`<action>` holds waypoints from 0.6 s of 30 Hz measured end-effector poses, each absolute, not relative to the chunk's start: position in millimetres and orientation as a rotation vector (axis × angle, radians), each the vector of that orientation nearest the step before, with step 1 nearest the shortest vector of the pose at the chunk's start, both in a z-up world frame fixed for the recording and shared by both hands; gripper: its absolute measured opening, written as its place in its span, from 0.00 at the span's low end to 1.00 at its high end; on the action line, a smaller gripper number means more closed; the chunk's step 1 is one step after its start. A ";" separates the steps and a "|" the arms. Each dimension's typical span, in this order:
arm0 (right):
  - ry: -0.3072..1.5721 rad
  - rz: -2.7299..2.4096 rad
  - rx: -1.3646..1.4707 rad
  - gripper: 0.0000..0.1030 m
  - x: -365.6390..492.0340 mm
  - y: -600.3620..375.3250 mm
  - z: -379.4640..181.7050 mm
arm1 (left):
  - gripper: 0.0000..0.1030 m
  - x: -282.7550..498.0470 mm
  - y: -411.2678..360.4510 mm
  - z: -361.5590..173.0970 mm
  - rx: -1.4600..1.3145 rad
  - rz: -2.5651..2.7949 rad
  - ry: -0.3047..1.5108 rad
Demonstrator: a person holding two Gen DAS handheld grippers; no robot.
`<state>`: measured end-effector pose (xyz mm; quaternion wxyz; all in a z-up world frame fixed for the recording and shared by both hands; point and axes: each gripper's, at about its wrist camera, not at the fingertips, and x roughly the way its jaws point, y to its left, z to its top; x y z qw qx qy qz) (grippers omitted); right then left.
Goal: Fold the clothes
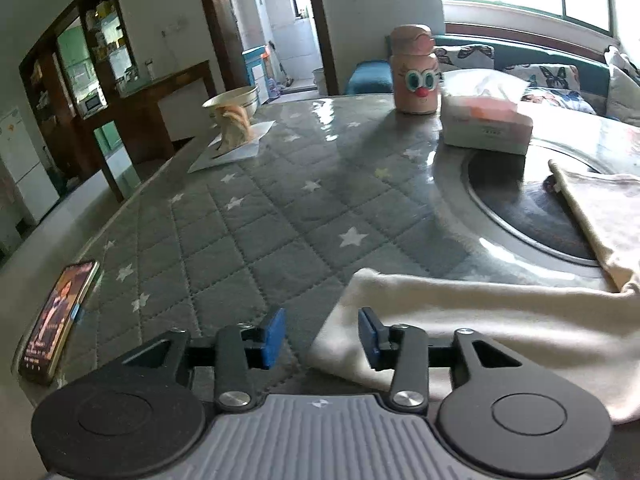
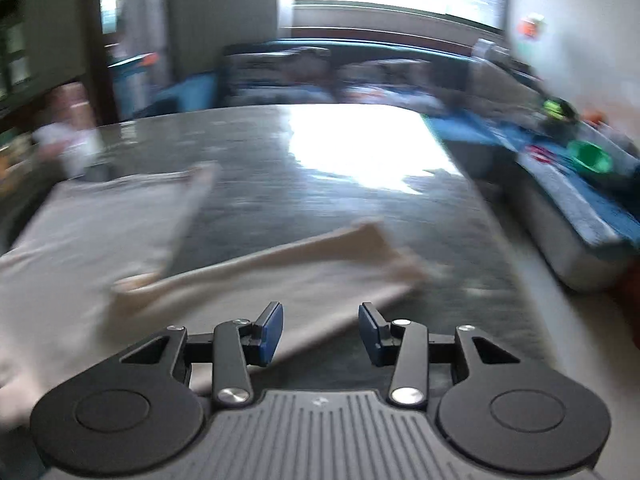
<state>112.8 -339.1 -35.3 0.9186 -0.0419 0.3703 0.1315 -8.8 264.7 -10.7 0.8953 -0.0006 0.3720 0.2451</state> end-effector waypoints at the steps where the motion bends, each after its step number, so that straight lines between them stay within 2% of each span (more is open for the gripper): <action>1: 0.761 0.231 -0.074 0.41 120.7 -347.0 -38.4 | 0.54 -7.8 260.8 -8.4 -0.002 0.499 0.766; 5: 0.766 0.136 -0.030 0.40 142.3 -361.1 -50.7 | 0.58 -1.3 240.8 0.2 -0.001 0.432 0.750; 14: 0.744 0.095 0.044 0.37 153.5 -374.7 -61.2 | 0.85 20.1 174.8 13.4 -0.005 0.204 0.705; 17: 0.741 0.095 0.038 0.24 153.9 -372.5 -59.3 | 0.93 27.0 149.9 14.7 -0.014 0.120 0.697; 18: 0.739 0.094 0.037 0.14 153.2 -372.1 -58.5 | 0.95 29.3 143.0 14.6 -0.018 0.101 0.693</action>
